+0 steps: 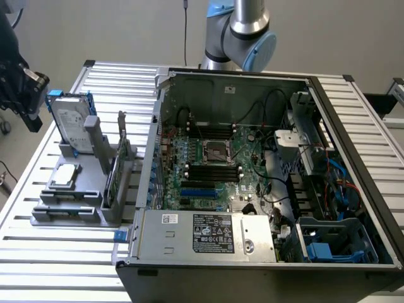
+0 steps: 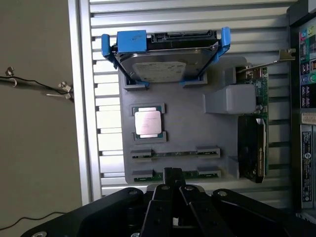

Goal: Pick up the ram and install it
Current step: 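Pick up the ram and move it above insertion slot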

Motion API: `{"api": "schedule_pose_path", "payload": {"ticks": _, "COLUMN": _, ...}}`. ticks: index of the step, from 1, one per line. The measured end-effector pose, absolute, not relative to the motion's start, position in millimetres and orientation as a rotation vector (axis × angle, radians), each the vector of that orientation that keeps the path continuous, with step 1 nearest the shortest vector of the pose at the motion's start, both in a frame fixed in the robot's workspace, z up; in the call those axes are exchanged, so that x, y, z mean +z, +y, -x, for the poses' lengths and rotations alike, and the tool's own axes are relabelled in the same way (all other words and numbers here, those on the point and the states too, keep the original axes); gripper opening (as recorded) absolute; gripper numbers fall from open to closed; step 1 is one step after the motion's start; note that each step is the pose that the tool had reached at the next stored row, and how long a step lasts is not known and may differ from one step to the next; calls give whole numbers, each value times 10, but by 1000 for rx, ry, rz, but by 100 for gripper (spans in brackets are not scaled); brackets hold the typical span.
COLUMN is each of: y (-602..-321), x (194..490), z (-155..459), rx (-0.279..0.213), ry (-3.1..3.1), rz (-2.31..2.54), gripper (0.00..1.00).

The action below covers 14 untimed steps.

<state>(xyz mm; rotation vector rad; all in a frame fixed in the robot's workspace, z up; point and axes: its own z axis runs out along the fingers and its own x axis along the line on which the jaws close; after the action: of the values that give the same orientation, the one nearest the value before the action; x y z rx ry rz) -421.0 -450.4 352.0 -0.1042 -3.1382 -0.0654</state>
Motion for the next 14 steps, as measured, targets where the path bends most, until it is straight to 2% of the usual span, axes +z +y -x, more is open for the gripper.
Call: {"api": "schedule_pose_path", "payload": {"ticks": 14, "y": -4504, "x": 3507, "z": 4215, "rx": -65, "ry": -3124, "rz": -264, "gripper": 11}}
